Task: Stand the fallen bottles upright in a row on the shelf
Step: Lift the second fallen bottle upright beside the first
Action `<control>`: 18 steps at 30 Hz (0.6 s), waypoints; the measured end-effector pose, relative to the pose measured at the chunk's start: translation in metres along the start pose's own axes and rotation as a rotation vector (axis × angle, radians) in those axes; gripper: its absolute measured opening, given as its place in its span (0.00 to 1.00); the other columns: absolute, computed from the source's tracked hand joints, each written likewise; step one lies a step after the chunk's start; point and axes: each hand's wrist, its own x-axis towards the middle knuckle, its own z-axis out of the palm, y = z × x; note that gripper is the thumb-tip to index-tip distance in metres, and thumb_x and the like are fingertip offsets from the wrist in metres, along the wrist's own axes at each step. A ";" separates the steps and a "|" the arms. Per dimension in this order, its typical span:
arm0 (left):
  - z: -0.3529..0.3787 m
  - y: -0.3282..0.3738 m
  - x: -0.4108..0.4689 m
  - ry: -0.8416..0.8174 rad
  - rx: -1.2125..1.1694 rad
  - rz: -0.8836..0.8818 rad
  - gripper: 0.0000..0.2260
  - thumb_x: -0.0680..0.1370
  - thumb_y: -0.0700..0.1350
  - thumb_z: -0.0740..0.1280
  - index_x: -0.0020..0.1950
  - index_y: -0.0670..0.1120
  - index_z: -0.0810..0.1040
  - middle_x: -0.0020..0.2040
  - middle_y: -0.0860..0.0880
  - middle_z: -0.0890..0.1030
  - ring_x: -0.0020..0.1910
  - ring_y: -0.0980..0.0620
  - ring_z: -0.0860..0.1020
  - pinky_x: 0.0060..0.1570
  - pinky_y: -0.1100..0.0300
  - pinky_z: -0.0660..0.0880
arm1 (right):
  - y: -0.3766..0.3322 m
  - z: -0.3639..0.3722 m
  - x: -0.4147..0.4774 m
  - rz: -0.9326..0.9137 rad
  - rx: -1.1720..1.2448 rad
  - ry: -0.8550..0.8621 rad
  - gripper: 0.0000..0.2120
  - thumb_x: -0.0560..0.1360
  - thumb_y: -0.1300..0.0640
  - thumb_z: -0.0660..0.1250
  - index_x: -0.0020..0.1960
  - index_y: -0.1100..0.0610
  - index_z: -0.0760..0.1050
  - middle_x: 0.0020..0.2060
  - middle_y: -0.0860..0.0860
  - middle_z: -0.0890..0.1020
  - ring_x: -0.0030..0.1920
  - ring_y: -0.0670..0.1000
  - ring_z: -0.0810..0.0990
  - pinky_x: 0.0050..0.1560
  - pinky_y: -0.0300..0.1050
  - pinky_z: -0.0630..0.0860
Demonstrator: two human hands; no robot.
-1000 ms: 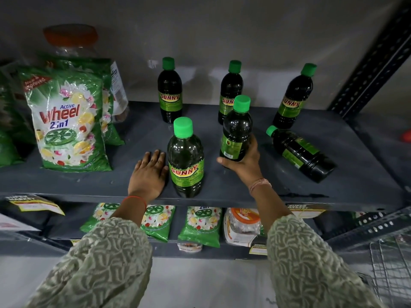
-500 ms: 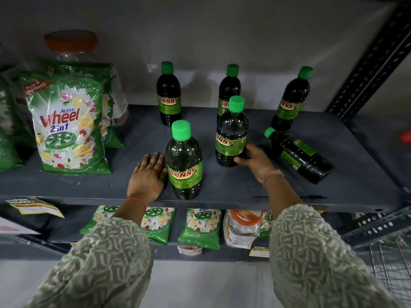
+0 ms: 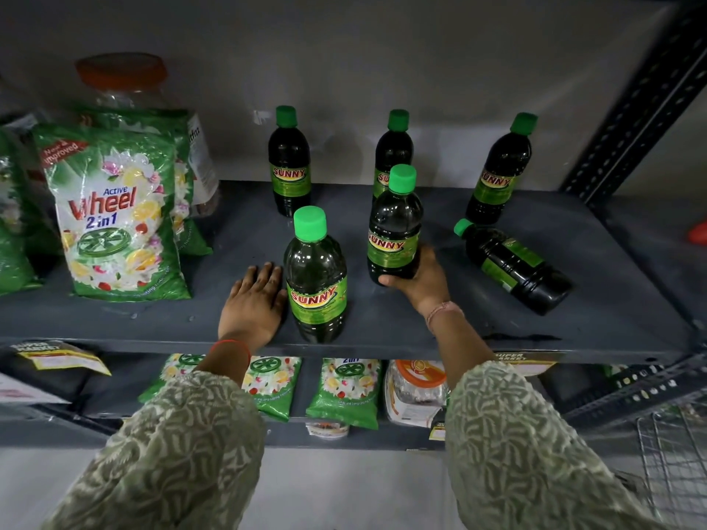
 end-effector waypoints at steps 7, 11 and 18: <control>0.000 0.000 0.001 -0.012 0.002 -0.011 0.23 0.80 0.47 0.49 0.75 0.47 0.51 0.78 0.48 0.53 0.77 0.47 0.49 0.75 0.51 0.49 | 0.004 -0.001 -0.001 0.018 -0.126 -0.020 0.27 0.64 0.65 0.74 0.60 0.64 0.67 0.58 0.63 0.78 0.59 0.60 0.76 0.54 0.45 0.70; 0.000 0.000 0.001 -0.019 -0.002 -0.013 0.23 0.80 0.47 0.49 0.75 0.47 0.51 0.78 0.48 0.53 0.77 0.47 0.48 0.75 0.51 0.49 | 0.002 -0.003 -0.003 0.018 -0.109 -0.041 0.31 0.64 0.65 0.74 0.63 0.63 0.65 0.60 0.62 0.77 0.61 0.60 0.75 0.56 0.44 0.69; 0.000 -0.001 0.002 -0.018 0.011 0.000 0.23 0.80 0.48 0.50 0.75 0.47 0.52 0.78 0.47 0.53 0.77 0.46 0.48 0.75 0.50 0.49 | 0.001 0.000 -0.012 -0.013 0.039 -0.042 0.62 0.55 0.65 0.80 0.74 0.54 0.41 0.72 0.55 0.63 0.67 0.46 0.64 0.69 0.46 0.63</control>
